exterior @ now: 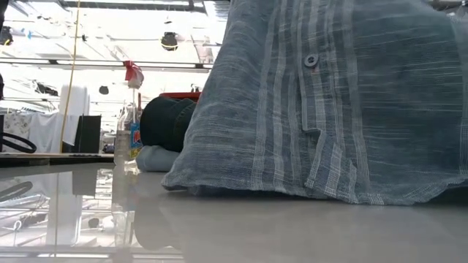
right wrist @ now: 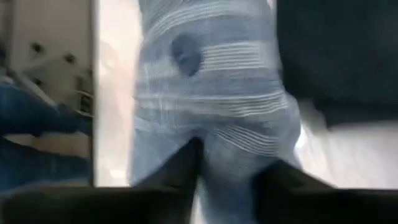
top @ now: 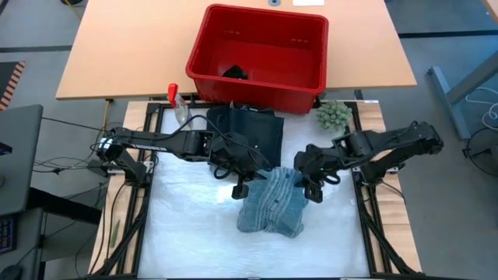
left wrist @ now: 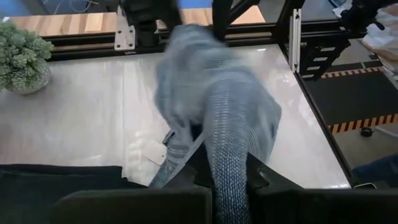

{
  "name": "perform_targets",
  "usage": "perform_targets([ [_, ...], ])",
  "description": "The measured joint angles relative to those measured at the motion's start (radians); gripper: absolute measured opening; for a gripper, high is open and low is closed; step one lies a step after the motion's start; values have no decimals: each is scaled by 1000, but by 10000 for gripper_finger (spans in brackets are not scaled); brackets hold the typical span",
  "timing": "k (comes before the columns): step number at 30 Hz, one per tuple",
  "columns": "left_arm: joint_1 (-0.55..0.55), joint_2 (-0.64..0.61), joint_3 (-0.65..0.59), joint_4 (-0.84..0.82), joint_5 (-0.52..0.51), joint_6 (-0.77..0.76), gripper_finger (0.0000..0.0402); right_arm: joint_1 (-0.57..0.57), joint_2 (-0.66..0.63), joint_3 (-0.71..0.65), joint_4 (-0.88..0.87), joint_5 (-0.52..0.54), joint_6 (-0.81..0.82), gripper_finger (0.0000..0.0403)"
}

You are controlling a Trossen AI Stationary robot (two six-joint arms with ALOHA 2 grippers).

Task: Fold Laundry from Bin
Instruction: Fold the blue long sleeve on the table

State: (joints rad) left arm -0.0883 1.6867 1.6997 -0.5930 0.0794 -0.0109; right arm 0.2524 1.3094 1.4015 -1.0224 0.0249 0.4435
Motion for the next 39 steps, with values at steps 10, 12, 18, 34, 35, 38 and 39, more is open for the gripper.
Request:
perform_targets([
  [10, -59, -54, -1, 6, 29, 3, 0, 85, -12, 104, 142, -54, 130, 31],
  [12, -82, -89, -1, 17, 28, -2, 0, 127, -12, 143, 196, -55, 157, 31],
  [18, -199, -176, -1, 148, 13, -75, 0, 237, 8, 193, 541, -53, 227, 31],
  [34, -215, -208, -48, 114, -63, -231, 0, 203, 153, 263, 329, 10, 207, 31],
  [35, -199, -214, -81, 93, -69, -227, 0, 189, 157, 259, 279, 35, 198, 31],
  [38, -136, -243, -200, 74, -64, -219, 0, 137, 164, 224, 135, 107, 196, 31],
  [39, -111, -254, -244, 84, -53, -211, 0, 118, 165, 203, 118, 134, 198, 31],
])
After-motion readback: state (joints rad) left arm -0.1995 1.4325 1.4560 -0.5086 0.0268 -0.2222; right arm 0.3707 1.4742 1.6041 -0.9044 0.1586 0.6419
